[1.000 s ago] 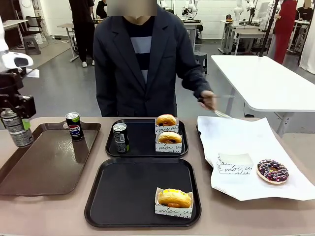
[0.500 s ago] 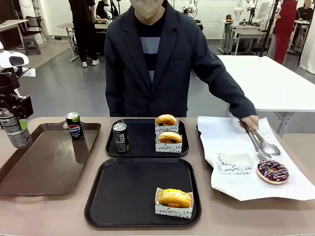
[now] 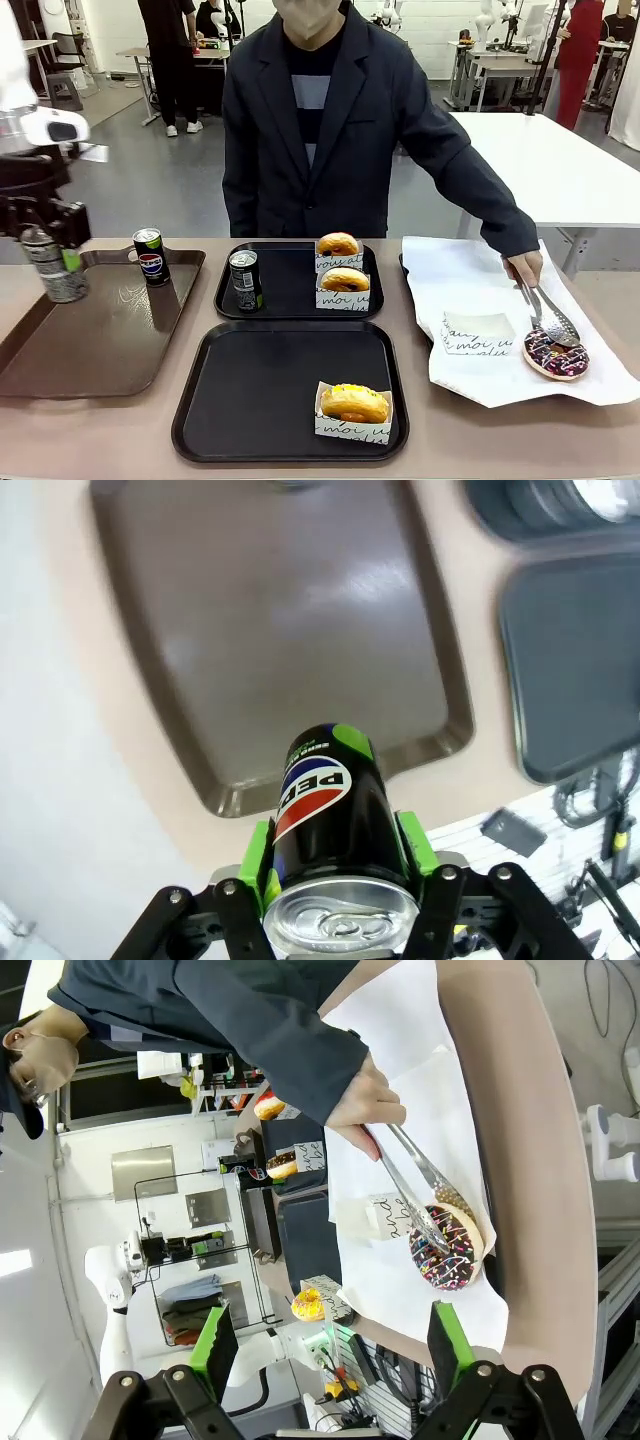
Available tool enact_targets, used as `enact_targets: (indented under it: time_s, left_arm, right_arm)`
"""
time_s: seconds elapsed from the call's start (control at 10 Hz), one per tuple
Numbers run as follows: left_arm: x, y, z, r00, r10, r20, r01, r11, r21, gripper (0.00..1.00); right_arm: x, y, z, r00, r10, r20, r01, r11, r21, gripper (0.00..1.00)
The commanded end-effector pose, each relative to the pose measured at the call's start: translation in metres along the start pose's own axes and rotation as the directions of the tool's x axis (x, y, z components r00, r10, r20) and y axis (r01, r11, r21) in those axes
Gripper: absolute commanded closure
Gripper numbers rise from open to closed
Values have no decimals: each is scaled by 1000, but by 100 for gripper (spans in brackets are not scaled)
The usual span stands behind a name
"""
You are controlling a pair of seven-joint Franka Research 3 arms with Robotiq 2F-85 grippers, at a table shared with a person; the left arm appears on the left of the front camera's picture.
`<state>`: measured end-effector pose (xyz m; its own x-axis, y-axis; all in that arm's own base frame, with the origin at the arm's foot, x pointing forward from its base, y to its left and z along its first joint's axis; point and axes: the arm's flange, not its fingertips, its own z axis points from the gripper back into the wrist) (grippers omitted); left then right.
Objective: Set up donuts and drinks on trays.
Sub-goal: Pick up one Pepsi coke from the Handle tray and place it on the Flat Tray without a Pepsi coke.
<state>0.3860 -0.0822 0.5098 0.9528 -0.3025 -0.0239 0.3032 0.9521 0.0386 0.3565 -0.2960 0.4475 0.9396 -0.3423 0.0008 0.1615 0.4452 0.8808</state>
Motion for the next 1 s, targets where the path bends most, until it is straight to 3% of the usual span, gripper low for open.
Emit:
enact_targets:
  time_s: [0.0, 0.2, 0.5, 0.9]
  left_arm:
    - [-13, -61, 3, 971, -236, 46, 234, 971, 42, 41]
    - [-26, -122, -4, 912, -409, 25, 407, 912, 50, 41]
    - [-19, -171, -16, 846, -533, -1, 533, 846, 16, 41]
    - [-26, -181, -21, 855, -519, -20, 519, 854, 32, 41]
  right_arm:
    - [-2, 1, 0, 1000, 7, 2, -7, 1000, 11, 0]
    - [-2, 1, 0, 1000, 7, 2, -7, 1000, 11, 0]
    - [-2, 1, 0, 1000, 7, 2, -7, 1000, 11, 0]
    - [-2, 1, 0, 1000, 7, 2, -7, 1000, 11, 0]
